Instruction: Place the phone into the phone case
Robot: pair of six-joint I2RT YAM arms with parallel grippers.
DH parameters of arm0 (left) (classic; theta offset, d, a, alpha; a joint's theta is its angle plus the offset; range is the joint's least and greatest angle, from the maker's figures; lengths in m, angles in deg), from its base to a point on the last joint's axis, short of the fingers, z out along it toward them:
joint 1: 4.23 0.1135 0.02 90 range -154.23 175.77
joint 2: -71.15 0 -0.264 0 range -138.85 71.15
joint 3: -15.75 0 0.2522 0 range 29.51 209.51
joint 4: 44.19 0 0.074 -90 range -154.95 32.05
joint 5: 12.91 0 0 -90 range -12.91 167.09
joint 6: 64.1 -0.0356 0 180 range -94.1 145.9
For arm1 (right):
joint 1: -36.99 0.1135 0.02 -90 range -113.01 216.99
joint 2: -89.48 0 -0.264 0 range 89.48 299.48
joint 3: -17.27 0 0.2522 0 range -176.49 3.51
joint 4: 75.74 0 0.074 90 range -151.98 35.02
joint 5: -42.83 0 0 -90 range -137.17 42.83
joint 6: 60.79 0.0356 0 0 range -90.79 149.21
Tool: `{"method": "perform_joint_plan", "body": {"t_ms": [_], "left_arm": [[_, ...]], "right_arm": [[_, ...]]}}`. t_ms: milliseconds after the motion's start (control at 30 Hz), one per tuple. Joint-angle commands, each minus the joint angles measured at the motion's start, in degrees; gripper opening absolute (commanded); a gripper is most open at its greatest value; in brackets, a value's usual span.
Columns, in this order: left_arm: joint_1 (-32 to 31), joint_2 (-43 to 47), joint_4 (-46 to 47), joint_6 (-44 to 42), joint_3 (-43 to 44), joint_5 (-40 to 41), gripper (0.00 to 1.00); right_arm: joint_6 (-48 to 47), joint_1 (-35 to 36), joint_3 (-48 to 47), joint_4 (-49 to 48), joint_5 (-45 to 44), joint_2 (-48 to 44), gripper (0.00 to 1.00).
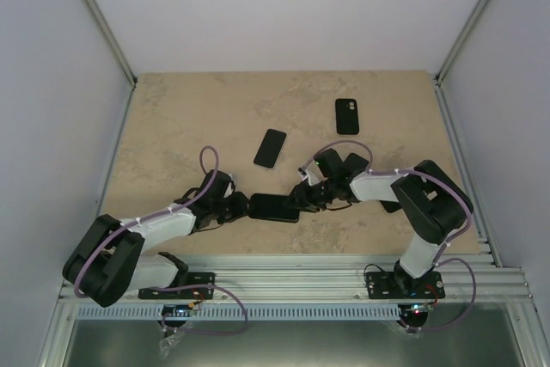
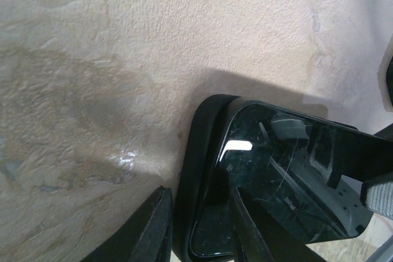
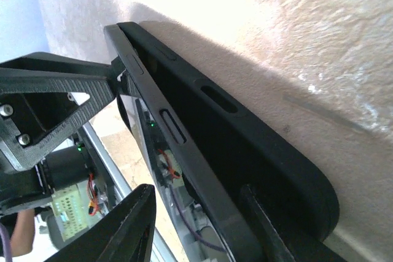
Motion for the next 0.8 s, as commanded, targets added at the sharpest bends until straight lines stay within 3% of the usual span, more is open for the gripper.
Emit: {"method": "perform_joint_plan", "body": {"t_ms": [0,767], "left_arm": [[-0.2,1.3,-1.8,-0.2,-0.8,1.7,0.27],[-0.2,2.8,-3.3,-0.7,-0.5,1.8,0.27]], "right_arm": [[-3.3,1.2,-2.7,6.7,-4.9,-2.8,0.41],[-7.8,6.1,-8.4,25.9,-23.2,-9.9,0.6]]}}
